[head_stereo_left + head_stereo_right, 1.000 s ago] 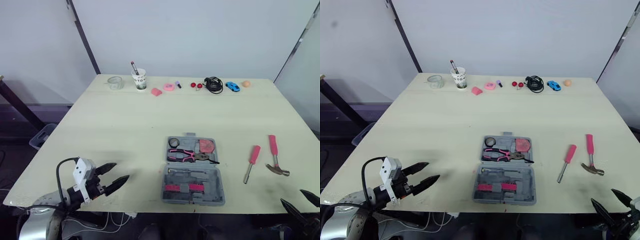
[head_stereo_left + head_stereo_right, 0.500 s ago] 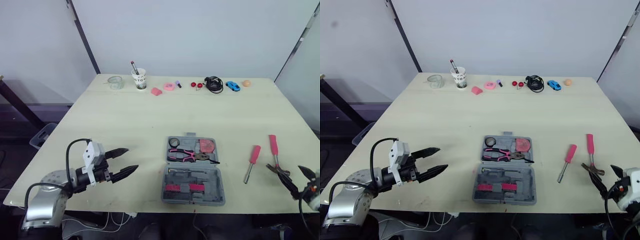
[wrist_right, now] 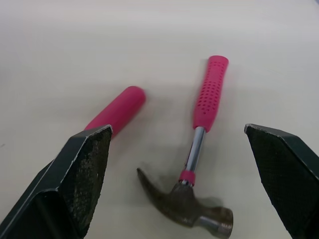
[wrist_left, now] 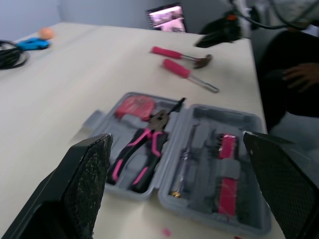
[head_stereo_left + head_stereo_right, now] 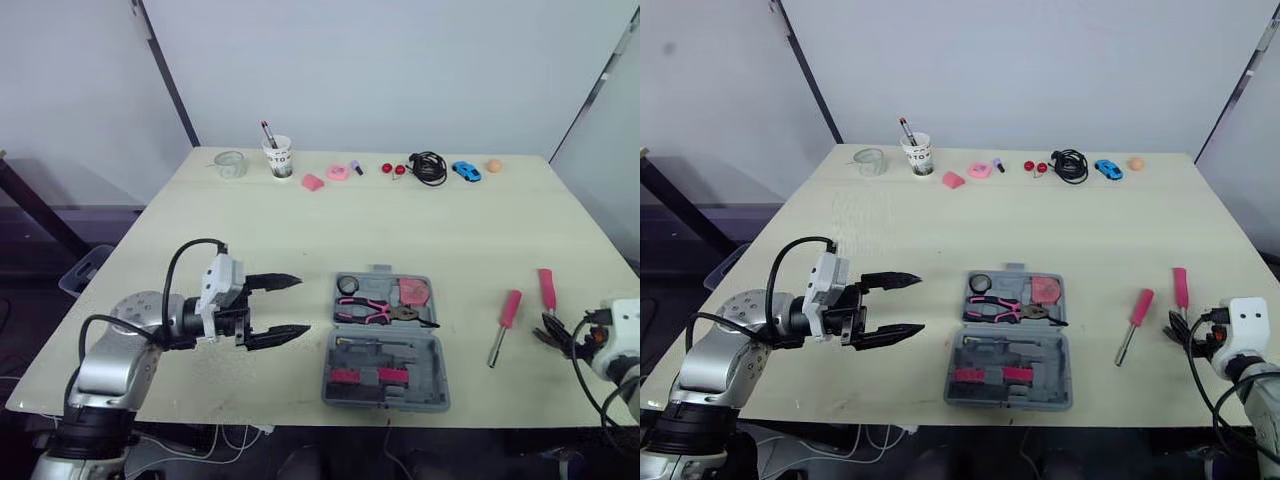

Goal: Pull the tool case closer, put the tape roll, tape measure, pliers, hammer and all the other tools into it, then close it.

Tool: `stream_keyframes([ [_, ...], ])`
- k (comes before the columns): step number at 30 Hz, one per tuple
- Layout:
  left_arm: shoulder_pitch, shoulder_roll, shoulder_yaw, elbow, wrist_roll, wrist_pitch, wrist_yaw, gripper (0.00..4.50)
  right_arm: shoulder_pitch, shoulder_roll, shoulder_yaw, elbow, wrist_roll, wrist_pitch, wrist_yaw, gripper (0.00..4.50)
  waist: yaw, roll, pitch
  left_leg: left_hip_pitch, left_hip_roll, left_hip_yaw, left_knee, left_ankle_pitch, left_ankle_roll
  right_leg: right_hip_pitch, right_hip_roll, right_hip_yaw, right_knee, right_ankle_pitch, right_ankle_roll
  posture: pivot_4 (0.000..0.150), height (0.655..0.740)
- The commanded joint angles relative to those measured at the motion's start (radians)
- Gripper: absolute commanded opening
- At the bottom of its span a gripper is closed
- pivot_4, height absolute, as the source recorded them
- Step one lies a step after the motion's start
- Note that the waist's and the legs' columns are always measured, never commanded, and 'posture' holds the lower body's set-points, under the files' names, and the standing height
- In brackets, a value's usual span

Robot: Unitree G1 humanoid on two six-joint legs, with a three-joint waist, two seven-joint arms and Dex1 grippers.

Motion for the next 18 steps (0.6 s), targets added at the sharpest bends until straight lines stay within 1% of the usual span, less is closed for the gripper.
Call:
stream_keyframes([
  [1, -0.053, 0.018, -0.015, -0.051, -0.04, 0.028, -0.026, 4.43, -0.055, -0.006, -0.011, 0.016, -0.008, 0.051, -0.05, 4.5, -0.002, 0.0, 0.0, 0.0, 0.0, 0.0, 0.0, 0.0, 0.0, 0.0, 0.0, 0.0, 0.0, 0.0, 0.0, 0.15, 0.74],
  [5, -0.097, 0.019, -0.038, -0.075, -0.069, 0.073, -0.042, 4.43, -0.11, -0.002, 0.008, 0.058, -0.03, 0.091, -0.076, 4.5, -0.01, 0.0, 0.0, -0.001, 0.0, -0.001, -0.001, 0.0, 0.0, 0.0, 0.0, 0.0, 0.0, 0.0, 0.0, 0.15, 0.74],
  [10, -0.124, 0.019, -0.05, -0.088, -0.087, 0.108, -0.045, 4.43, -0.14, 0.005, 0.007, 0.09, -0.032, 0.138, -0.106, 4.5, -0.018, 0.0, 0.0, -0.001, 0.0, -0.001, -0.001, 0.0, 0.0, 0.0, 0.001, 0.0, 0.0, 0.002, 0.004, 0.15, 0.74],
  [18, -0.163, 0.009, -0.065, -0.109, -0.109, 0.153, -0.045, 4.43, -0.222, 0.032, 0.031, 0.222, -0.054, 0.11, -0.111, 4.5, -0.019, 0.001, 0.001, -0.001, -0.001, -0.001, -0.001, 0.0, 0.0, 0.0, 0.001, 0.001, 0.0, 0.002, 0.004, 0.15, 0.74],
])
